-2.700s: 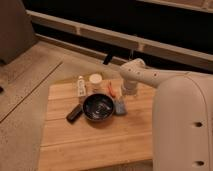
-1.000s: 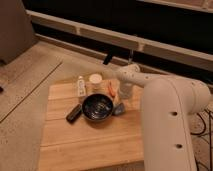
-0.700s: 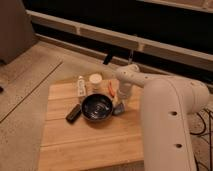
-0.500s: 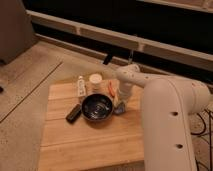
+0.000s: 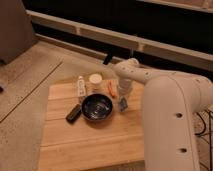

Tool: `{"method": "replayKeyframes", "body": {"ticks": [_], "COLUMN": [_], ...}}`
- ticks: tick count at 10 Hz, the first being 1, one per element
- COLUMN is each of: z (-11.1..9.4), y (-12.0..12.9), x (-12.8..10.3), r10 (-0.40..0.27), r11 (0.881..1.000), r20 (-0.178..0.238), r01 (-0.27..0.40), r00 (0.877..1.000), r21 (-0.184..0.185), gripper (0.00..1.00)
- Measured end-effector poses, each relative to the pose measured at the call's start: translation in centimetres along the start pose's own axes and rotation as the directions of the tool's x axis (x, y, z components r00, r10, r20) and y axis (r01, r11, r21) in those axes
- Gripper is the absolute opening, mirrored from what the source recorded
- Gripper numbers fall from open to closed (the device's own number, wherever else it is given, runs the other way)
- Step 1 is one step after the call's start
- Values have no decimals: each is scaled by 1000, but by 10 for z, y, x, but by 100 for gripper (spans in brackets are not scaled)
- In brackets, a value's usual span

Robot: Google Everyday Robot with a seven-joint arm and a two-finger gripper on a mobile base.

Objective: Place the white sponge in the ceramic bowl

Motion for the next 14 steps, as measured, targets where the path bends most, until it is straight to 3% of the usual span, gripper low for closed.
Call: {"method": "replayKeyframes", "body": {"ticks": [1, 4, 6, 9, 12, 13, 14], "z": [-15, -35, -40, -39, -25, -19, -11], "y": [16, 47, 66, 115, 154, 165, 174], "x": [-9, -20, -23, -13, 6, 8, 8], "r10": [-24, -87, -126, -217, -270, -282, -299], "r11": [1000, 995, 991, 974, 957, 950, 943], "r20": [35, 85, 93, 62, 11, 3, -5], "r01": [24, 90, 130, 221, 270, 280, 294], "r00": [999, 993, 988, 974, 963, 959, 954], "r21": [-14, -33, -41, -60, -110, -135, -157], "gripper": [0, 0, 0, 0, 1, 5, 16]}}
